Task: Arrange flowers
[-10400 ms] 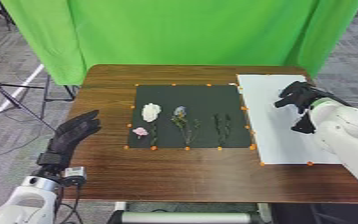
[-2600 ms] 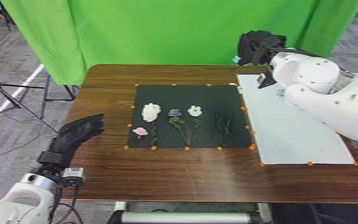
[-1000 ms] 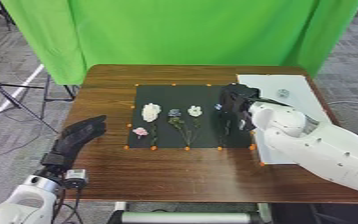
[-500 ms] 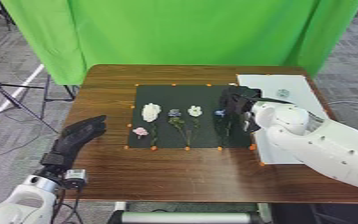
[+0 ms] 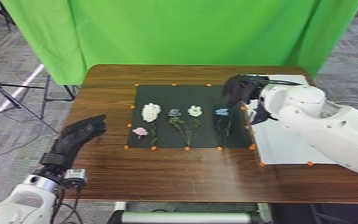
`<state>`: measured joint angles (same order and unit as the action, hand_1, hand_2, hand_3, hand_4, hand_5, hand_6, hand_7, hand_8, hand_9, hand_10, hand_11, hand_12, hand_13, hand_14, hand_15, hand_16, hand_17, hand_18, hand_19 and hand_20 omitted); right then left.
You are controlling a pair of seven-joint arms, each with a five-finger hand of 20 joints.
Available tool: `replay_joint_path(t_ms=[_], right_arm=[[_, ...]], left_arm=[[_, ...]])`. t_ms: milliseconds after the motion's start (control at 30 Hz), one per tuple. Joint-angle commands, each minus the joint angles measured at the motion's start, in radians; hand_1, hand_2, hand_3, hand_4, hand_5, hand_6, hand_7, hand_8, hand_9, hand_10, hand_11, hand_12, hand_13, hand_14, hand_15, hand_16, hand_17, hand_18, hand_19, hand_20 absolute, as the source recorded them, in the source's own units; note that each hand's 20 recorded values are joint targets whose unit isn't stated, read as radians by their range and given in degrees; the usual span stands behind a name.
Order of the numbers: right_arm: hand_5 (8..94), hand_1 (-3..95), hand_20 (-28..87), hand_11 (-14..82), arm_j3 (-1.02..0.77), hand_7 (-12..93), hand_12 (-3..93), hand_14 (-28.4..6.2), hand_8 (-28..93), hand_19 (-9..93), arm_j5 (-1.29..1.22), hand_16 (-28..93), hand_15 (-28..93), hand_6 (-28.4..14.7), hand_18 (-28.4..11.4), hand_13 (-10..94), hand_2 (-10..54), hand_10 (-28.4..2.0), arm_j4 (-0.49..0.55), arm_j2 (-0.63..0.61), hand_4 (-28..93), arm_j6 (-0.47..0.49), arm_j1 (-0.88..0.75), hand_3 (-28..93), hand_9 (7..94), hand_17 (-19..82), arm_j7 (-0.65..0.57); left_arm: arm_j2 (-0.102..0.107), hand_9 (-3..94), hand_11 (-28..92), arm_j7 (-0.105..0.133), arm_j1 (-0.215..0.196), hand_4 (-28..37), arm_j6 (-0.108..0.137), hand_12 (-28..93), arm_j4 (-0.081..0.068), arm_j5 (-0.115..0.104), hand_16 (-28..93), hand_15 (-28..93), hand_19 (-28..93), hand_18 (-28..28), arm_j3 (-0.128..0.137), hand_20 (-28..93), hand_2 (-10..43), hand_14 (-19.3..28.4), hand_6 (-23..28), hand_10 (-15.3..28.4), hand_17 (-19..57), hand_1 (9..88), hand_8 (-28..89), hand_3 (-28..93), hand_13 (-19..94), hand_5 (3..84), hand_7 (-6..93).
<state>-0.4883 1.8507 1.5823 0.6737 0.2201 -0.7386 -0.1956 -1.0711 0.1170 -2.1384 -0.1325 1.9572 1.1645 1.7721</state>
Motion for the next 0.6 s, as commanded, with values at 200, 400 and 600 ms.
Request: replay_joint_path(t_ms=[200, 400, 600], right_arm=[[42.0, 33.8, 56, 5.5, -0.065, 10, 19.1, -5.5, -5, 88, 0.050, 31, 64, -0.7, -19.1, 76, -9.5, -14.4, -0.181, 0.024, -16, -0.159, 0.090, 67, 44.8, 43, -0.182], [40.3, 31.3, 56, 4.8, -0.014, 8, 18.3, -6.1, -5, 88, 0.116, 30, 65, -1.1, -19.7, 75, -9.5, -14.8, -0.306, 0.065, -18, -0.070, 0.105, 66, 41.5, 43, -0.218], [41.2, 31.2, 56, 4.8, -0.030, 9, 18.2, -6.9, -5, 87, 0.121, 30, 65, -0.7, -20.2, 74, -9.5, -14.8, -0.361, 0.075, -18, -0.052, 0.076, 66, 41.0, 42, -0.243]], left_arm=[[0.003, 38.5, 16, -0.004, 0.003, -17.9, -0.009, 11, -0.003, 0.008, 1, 18, 11, 15.3, -0.003, 16, -1.9, 18.6, -0.6, 13.7, 1.9, 29.5, -7, 61, 31, 40.5, 11.7], [0.000, 38.5, 16, -0.005, -0.003, -17.9, -0.008, 11, 0.001, 0.005, 1, 18, 11, 15.3, 0.002, 16, -1.9, 18.5, -0.7, 13.6, 1.9, 29.5, -7, 61, 31, 40.5, 11.8], [-0.001, 38.6, 16, -0.006, -0.010, -17.9, -0.006, 11, 0.005, 0.005, 1, 18, 11, 15.4, 0.006, 16, -1.8, 18.5, -0.8, 13.6, 1.9, 29.5, -8, 61, 31, 40.5, 11.7]])
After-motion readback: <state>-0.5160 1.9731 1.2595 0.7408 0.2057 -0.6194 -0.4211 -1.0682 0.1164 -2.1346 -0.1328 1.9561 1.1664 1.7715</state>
